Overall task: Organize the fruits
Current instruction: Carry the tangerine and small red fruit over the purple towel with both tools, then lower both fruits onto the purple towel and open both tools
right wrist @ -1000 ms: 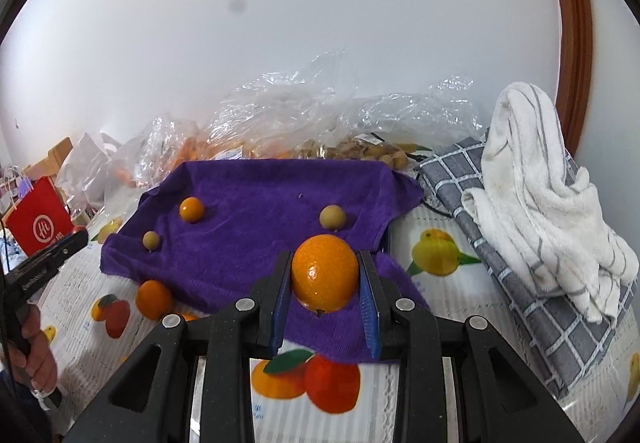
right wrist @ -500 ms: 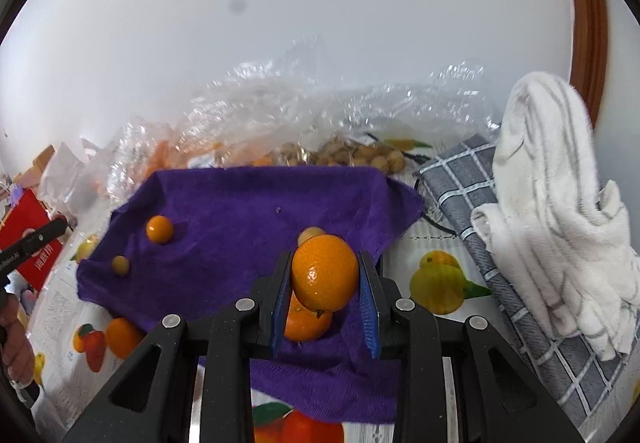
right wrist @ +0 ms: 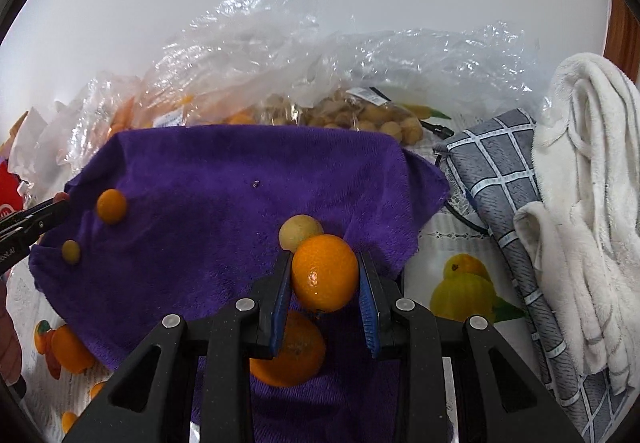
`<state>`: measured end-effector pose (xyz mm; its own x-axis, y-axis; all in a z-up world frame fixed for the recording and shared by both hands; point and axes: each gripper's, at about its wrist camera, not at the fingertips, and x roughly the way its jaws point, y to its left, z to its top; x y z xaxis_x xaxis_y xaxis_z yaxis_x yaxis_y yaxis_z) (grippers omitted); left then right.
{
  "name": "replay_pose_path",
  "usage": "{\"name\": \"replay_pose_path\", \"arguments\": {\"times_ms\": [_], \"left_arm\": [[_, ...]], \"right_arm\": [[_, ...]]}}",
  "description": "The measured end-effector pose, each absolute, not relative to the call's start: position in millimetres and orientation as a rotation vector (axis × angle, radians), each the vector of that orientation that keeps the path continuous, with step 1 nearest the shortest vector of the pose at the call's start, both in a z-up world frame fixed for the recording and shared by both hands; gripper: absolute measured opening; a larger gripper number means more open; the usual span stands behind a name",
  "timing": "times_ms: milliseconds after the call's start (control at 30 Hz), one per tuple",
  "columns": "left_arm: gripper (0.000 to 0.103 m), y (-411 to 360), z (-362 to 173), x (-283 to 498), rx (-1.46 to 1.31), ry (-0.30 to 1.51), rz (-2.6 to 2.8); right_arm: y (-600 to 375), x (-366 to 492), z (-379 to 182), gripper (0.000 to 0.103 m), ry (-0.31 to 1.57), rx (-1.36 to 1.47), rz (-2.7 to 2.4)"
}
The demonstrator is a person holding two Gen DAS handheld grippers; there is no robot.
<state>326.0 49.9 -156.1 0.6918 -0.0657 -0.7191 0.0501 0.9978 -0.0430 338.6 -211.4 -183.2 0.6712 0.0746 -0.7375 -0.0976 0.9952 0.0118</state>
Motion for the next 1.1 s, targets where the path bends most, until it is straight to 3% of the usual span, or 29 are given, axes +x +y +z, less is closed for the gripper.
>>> {"name": "replay_pose_path", "arguments": {"times_ms": [467, 667, 767, 833, 867, 1100], "left_arm": [[0.024, 45.2, -175.4, 334.1, 0.011, 0.87, -0.091], [0.024, 44.1, -170.9, 333.1, -0.003, 0.882, -0.134], [0.034, 47.1, -156.9, 327.2, -0.015, 0.858, -0.133], [0.054, 50.6, -146.3, 319.6, -0.025, 0.827, -0.138], [0.058, 53.2, -139.5, 313.0, -0.033, 0.802, -0.143], [0.06, 65.9, -127.1, 273.3, -0.069, 0.766, -0.193]], "right_arm": [[-208.0, 341.5, -190.7, 0.032, 0.849, -0.024, 0.099], [-203.4, 328.6, -179.9, 0.051, 0.835, -0.023, 0.084], [-198.7, 316.7, -170.2, 0.058, 0.813, -0.037, 0.07], [-195.9, 306.7, -162.4, 0.06, 0.796, -0.051, 0.057], [-194.9, 301.5, -158.3, 0.061, 0.786, -0.055, 0.053], [-188.9, 257.8, -142.0, 0.061, 0.709, -0.08, 0.016]]}}
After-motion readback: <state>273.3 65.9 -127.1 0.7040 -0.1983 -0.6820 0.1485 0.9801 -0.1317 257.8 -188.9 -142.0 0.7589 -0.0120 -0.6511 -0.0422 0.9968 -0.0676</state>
